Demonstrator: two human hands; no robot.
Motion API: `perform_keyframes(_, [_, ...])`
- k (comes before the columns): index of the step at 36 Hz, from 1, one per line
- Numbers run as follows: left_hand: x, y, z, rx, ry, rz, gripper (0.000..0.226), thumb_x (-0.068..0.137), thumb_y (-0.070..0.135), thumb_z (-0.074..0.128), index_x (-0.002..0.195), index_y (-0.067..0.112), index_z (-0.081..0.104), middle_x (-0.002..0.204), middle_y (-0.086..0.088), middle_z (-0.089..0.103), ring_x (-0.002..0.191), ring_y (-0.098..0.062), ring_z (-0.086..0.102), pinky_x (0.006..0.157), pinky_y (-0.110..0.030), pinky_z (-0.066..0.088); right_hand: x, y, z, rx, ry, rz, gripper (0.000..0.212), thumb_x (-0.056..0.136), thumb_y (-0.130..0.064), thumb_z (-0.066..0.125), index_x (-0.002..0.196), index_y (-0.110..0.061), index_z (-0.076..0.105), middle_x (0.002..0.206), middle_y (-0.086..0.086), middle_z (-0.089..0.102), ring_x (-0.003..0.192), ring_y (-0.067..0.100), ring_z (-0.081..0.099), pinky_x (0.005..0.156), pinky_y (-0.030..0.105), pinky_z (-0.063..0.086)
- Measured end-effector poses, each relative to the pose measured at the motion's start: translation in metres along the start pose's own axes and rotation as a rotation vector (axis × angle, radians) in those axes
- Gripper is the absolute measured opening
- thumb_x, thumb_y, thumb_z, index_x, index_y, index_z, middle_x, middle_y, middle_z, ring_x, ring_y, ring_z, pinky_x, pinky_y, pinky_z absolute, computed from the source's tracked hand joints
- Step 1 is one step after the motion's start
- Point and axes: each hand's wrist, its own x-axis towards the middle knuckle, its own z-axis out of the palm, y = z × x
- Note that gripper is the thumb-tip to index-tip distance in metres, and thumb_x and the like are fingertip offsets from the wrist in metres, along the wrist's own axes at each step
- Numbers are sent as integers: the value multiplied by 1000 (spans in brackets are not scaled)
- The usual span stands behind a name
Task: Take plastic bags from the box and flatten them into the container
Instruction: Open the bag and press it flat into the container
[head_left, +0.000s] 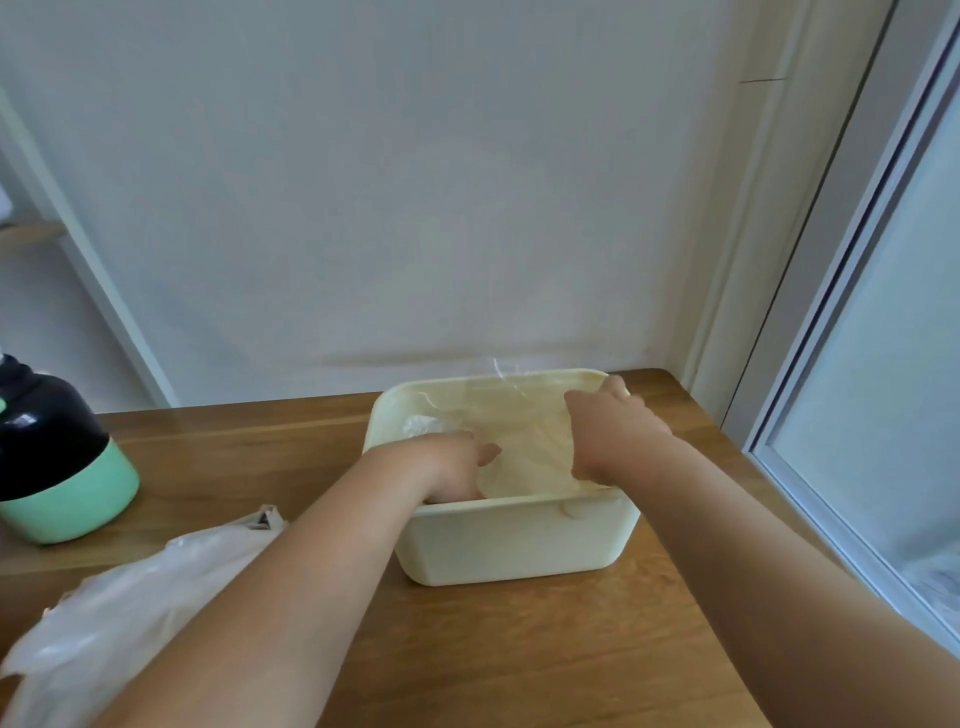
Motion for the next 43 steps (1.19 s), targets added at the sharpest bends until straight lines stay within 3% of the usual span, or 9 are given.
perform_keyframes(5, [9,-1,3,38,-36,-19,66,101,21,42,155,30,7,163,-1,7,146,-26,21,114,-37,29,4,-7,-5,-226,249,-176,36,85,-13,50,120,-17,54,132,10,36,118,29,39,96,35,32])
perform_keyframes(9, [9,-2,4,10,-69,-47,69,98,15,44,154,33,9,162,-2,14,146,-28,21,114,-39,30,15,-8,-1,-66,-235,-202,48,86,-26,63,132,-17,53,130,2,51,115,23,52,95,32,42])
perform_keyframes(13, [6,-4,3,-32,-92,-61,74,94,15,50,154,34,11,162,0,16,145,-26,27,113,-39,32,21,-6,7,-153,-490,-148,11,91,-22,55,88,-12,57,85,-1,55,84,20,51,79,30,40])
perform_keyframes(15, [3,-4,2,-27,-93,-63,72,96,16,49,155,32,11,162,0,16,144,-26,27,113,-38,32,22,-7,9,-140,-491,-153,19,91,-20,54,72,-15,52,76,-2,49,75,18,50,77,29,40])
perform_keyframes(18, [-3,-3,0,-26,-71,-57,67,97,18,47,154,32,16,161,0,21,142,-26,30,111,-37,35,21,-8,8,-111,-371,-138,13,90,-15,52,78,-11,57,78,-1,51,72,16,49,72,27,40])
perform_keyframes(23, [-16,-4,-5,-94,71,-38,61,95,41,56,150,29,32,154,4,35,137,-21,40,105,-30,36,8,-3,-7,-100,24,-52,29,92,-17,42,118,-11,54,131,13,38,113,31,43,88,36,41])
perform_keyframes(30, [-56,-23,-12,-292,454,5,40,93,46,57,130,32,59,133,11,58,116,-12,56,98,-31,44,-19,-20,-18,272,378,-156,27,95,-19,44,113,-16,64,117,5,56,96,24,58,77,32,47])
perform_keyframes(38, [-124,-61,5,-494,735,-24,24,95,32,57,115,29,69,100,19,64,79,6,54,61,-3,36,-50,-82,-3,513,406,-380,27,94,-22,49,113,-17,67,102,-2,67,84,12,55,73,25,43])
perform_keyframes(43, [-164,-98,28,-501,742,-118,26,97,29,55,119,26,68,115,14,66,98,-2,56,80,-16,39,-65,-129,12,651,297,-530,21,93,-22,52,105,-16,68,80,-11,58,71,7,52,56,7,36])
